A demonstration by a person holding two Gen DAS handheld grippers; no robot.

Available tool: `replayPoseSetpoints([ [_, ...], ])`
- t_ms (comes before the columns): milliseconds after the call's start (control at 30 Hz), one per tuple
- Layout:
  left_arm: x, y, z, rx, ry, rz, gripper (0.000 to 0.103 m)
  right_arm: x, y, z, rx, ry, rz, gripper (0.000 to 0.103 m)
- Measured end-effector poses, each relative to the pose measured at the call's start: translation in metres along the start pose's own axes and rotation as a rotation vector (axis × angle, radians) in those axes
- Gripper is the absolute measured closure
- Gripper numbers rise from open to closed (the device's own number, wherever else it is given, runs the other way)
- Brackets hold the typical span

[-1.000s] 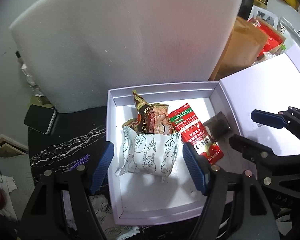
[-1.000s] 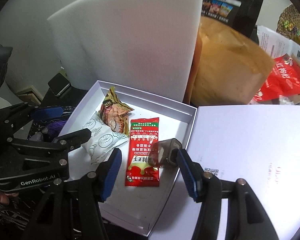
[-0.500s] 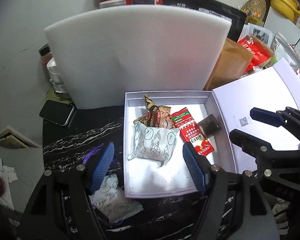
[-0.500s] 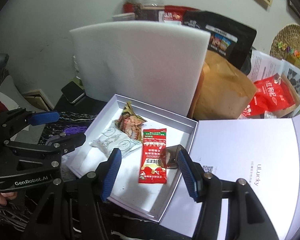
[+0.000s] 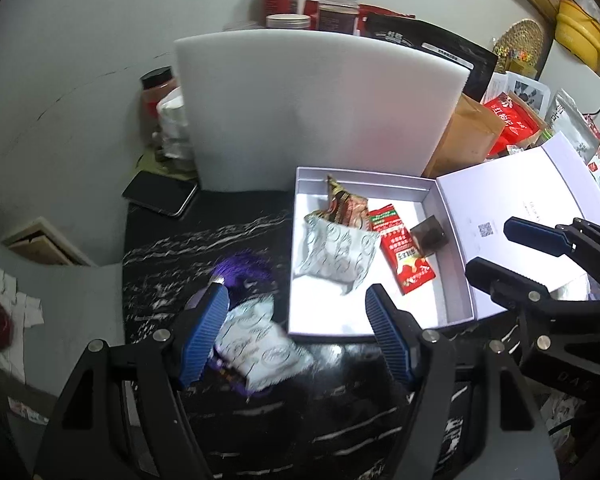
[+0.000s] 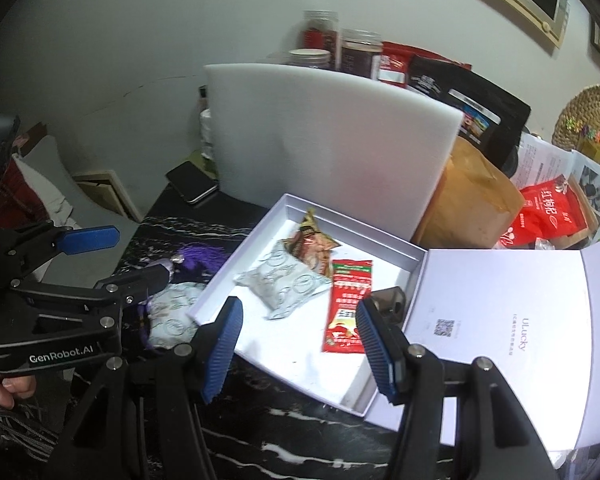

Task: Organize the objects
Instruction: 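Withdraw both open tools from the box back over the table, then move both tools toward the lavender pouch and polka-dot scrunchie on the table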

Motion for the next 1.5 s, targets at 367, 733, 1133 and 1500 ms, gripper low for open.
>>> replayPoseSetpoints([
  [367, -0.039, -0.031, 0.052, 0.007, 0.058, 0.031, 0.033, -0.057, -0.007, 0.015, 0.018, 0.056, 0.028, 0.044],
  [733, -0.081, -0.069, 0.081, -0.026, 0.084, 0.066, 0.033, -0.108, -0.024, 0.014, -0.011, 0.088, 0.053, 0.044],
  [1133, -0.124, -0.101, 0.079, -0.08, 0.111, 0.136, 0.033, -0.149, -0.039, -0.007, -0.07, 0.13, 0.08, 0.044],
  [1500, -0.158, -0.113, 0.059, -0.119, 0.144, 0.199, 0.033, -0.165, -0.042, -0.042, -0.123, 0.156, 0.08, 0.044],
])
Point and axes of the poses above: each gripper's, at about its wrist camera, not at the fingertips, and z roughly against the way its jaws point, x to its right, y to its top, the point moved 7 cm from there along -z, roughly the way its jaws point, and after that the axes turned 14 degrees about x, right-handed, at the moved point
